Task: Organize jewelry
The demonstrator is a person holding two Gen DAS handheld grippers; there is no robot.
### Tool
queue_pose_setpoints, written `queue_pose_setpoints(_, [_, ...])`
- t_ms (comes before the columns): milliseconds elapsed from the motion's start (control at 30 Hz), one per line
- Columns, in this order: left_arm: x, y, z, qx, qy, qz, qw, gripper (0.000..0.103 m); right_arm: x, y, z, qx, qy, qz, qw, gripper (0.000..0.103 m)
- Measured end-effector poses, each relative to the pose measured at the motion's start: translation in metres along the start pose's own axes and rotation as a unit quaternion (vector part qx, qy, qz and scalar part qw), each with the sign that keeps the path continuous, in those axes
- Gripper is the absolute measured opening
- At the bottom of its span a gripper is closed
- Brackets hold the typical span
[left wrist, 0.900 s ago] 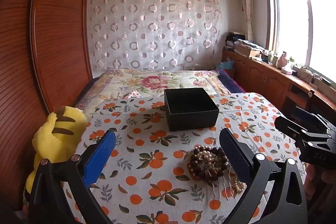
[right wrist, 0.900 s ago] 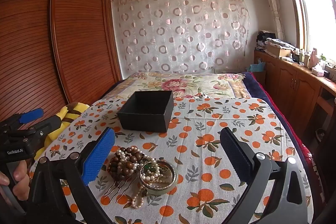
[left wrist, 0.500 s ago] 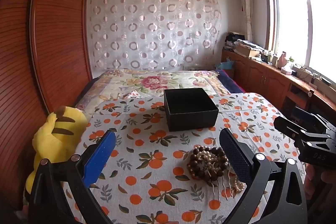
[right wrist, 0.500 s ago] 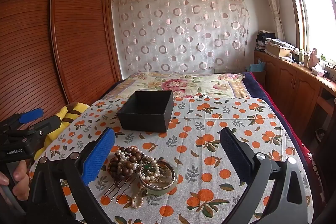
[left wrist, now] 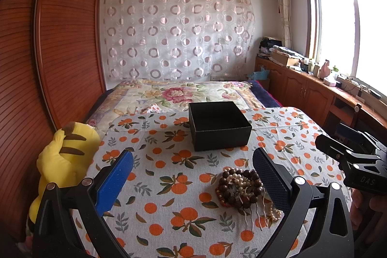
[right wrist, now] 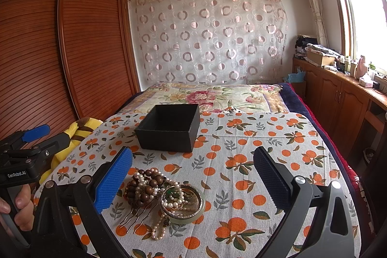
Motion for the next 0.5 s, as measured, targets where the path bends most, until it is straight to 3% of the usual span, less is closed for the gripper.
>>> queue_pose_setpoints(500, [-0.0001,-0.0001,-0.0002,0.0,-0.001,0.0,1.0,0.096,-0.0013,-0.0012,-0.0004,0.0,-0.001,0.0,1.0,0.101])
Point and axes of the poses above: each gripper's, at about its wrist camera, not at the fingertips, and y roughly the way its jaws point, z to its right, x to its underside, the point moved 4 cm from there along y, roughly the way its jaws point, and after that the axes turned 9 degrees about z, right-handed, at the moved point
